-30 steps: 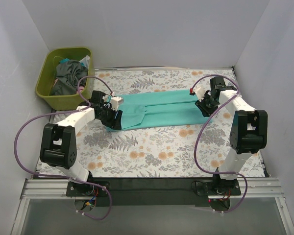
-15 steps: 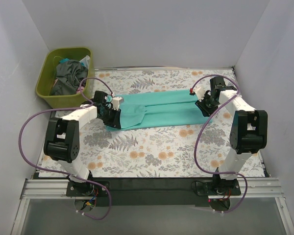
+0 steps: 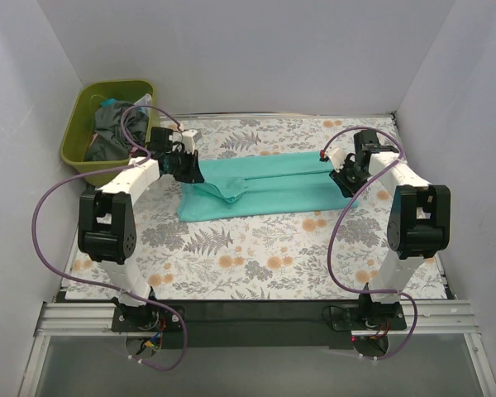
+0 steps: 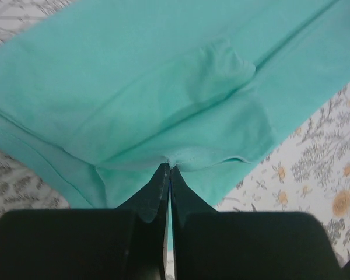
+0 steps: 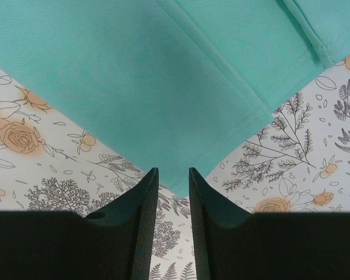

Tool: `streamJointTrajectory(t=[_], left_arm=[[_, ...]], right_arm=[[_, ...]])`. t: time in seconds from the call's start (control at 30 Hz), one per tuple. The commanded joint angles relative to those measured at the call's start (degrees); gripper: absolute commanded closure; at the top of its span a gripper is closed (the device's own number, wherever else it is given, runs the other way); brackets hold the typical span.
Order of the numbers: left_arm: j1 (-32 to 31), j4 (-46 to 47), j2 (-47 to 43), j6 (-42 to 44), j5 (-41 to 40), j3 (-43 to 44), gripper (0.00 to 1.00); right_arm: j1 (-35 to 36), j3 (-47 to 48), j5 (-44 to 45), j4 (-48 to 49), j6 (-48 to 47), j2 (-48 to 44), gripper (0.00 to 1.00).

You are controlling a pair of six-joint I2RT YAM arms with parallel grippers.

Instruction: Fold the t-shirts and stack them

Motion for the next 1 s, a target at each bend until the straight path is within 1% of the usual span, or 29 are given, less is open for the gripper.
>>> streamJointTrajectory(t=[0.0,0.17,0.2,0.23,0.27,0.33,0.43,0.47,0.6,0.63,0.87,0.93,0.97], left_arm=[[2.5,3.4,4.4,-3.2,2.9,4.9,1.00],[4.4,7.9,10.1,-8.8,5.2,10.2,0.99],[4.9,9.4,10.8,-9.7,4.9,10.6,0.96],[5.1,10.1,11.5,-10.1,4.9,11.0,0.86],[5.2,10.6,11.6,-10.4,4.3,11.6,0.81],[5.4,12.7,10.8,-10.5,2.8,11.2,0.74],[5.5,14.2,8.8,-10.0,1.0,9.7,0.69],[5.5,14.5,6.8,-10.0,0.5,8.9,0.67],[5.4,19.4,0.8,-9.9,0.1,0.7,0.66],[5.1,19.5,0.3,-9.7,0.5,0.1,0.66],[2.0,13.6,0.3,-10.8,-0.9,-3.3,0.69],[0.9,12.4,-0.7,-10.7,-1.7,-4.5,0.69],[0.2,10.9,-0.9,-10.5,-1.5,-4.8,0.69]], right_arm=[[-0.1,2.2,-0.1,-0.3,-0.1,0.7,0.71],[-0.2,2.4,-0.5,-0.3,0.0,1.1,0.70],[-0.2,2.4,-0.5,-0.3,0.1,1.2,0.70],[-0.2,2.4,-0.5,-0.3,0.1,1.4,0.69],[-0.2,2.4,-0.5,-0.3,0.2,1.4,0.69],[-0.2,2.5,-0.5,-0.3,0.3,1.2,0.67],[-0.2,2.4,-0.9,-0.3,0.5,1.0,0.66],[-0.2,2.4,-1.1,-0.2,0.5,1.0,0.66],[-0.1,3.3,-2.3,-0.1,1.0,2.2,0.68],[-0.1,3.8,-2.6,-0.1,1.3,2.7,0.69],[0.2,7.3,-3.7,0.1,2.4,9.6,0.75],[0.8,6.3,-3.4,0.1,2.2,10.5,0.80],[0.9,5.8,-3.0,0.2,1.9,10.8,0.84]])
